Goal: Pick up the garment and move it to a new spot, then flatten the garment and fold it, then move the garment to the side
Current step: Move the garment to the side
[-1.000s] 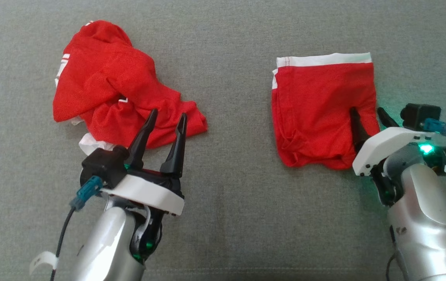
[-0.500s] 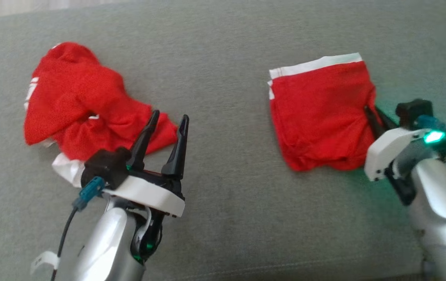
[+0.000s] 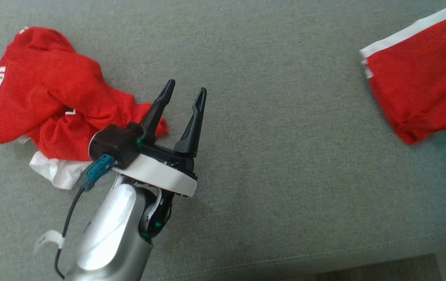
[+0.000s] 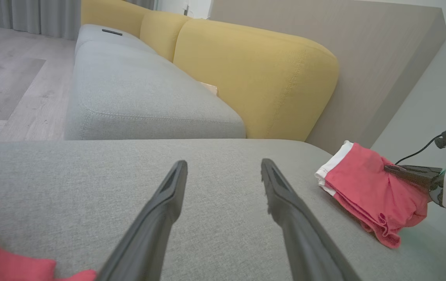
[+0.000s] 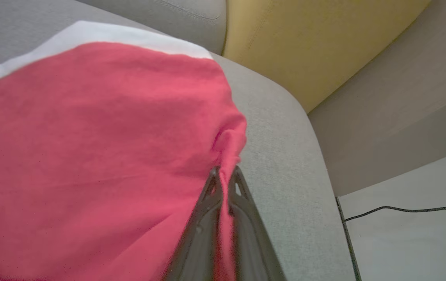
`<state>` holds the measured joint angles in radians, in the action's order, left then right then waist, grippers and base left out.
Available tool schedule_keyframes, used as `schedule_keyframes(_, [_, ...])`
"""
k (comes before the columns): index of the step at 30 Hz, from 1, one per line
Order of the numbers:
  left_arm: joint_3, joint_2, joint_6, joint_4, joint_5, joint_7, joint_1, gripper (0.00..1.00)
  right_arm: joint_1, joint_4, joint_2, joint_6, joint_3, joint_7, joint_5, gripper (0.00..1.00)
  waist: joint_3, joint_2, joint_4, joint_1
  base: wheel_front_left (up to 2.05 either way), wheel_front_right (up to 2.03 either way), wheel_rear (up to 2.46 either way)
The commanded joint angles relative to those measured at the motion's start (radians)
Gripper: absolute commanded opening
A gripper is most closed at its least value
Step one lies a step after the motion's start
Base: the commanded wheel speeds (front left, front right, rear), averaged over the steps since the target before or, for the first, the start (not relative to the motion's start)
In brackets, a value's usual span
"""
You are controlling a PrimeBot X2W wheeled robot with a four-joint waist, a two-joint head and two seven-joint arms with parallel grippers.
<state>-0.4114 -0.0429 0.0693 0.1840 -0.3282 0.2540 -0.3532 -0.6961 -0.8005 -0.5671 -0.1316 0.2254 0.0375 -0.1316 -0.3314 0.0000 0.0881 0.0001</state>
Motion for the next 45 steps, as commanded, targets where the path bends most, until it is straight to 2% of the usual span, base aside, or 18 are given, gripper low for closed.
schedule_keyframes(1, [0.022,-0.007,0.001,-0.038,0.005,0.008,-0.036,1.00,-0.017,0.002,-0.040,0.001,-0.014,-0.020,0.004,0.00,-0.024,0.0000,-0.018,-0.0001,0.00,0.00,0.00])
schedule_keyframes(7, [0.035,-0.007,0.003,-0.037,0.011,0.008,-0.045,1.00,-0.046,-0.060,-0.046,0.001,-0.082,-0.047,0.032,0.00,-0.049,0.0000,-0.027,-0.0001,0.00,0.00,0.00])
schedule_keyframes(12, [0.039,-0.007,0.004,-0.033,0.012,0.008,-0.042,1.00,-0.062,-0.097,-0.022,0.001,-0.120,-0.060,0.055,0.00,-0.047,0.0000,-0.022,-0.0001,0.00,0.00,0.00])
schedule_keyframes(13, [0.039,-0.007,0.004,-0.031,0.011,0.008,-0.042,1.00,-0.065,-0.101,-0.015,0.001,-0.127,-0.064,0.059,0.04,-0.044,0.0000,-0.021,-0.0001,0.00,0.00,0.00])
schedule_keyframes(14, [0.039,-0.007,0.004,-0.029,0.010,0.008,-0.041,1.00,-0.067,-0.103,-0.009,0.001,-0.133,-0.070,0.065,0.90,-0.040,0.0000,-0.019,-0.0001,0.00,0.00,0.00])
schedule_keyframes(15, [0.039,-0.007,0.004,-0.028,0.009,0.008,-0.041,1.00,-0.068,-0.106,-0.002,0.001,-0.139,-0.073,0.070,1.00,-0.035,0.0000,-0.018,-0.0001,0.00,0.00,0.00])
schedule_keyframes(23, [0.047,-0.007,0.002,-0.020,0.001,0.008,-0.025,1.00,-0.067,-0.102,0.044,0.001,-0.164,-0.096,0.089,1.00,0.027,0.0000,-0.014,-0.0001,0.00,0.00,0.00])
schedule_keyframes(29, [0.068,-0.007,-0.012,-0.027,-0.012,0.008,0.016,1.00,-0.047,-0.049,0.119,0.001,-0.161,-0.127,0.068,1.00,0.113,0.0000,-0.019,-0.0001,0.00,0.00,0.00])
schedule_keyframes(35, [0.133,-0.007,-0.024,-0.041,-0.013,0.008,0.084,1.00,0.030,0.104,0.235,0.001,-0.167,-0.184,0.011,1.00,0.211,0.0000,-0.043,-0.0001,0.00,0.00,0.00])
schedule_keyframes(45, [0.196,-0.007,-0.025,-0.050,-0.010,0.008,0.234,1.00,0.281,0.334,0.448,0.001,-0.224,-0.243,-0.062,1.00,0.321,0.0000,-0.068,-0.0001,0.00,0.00,0.00])
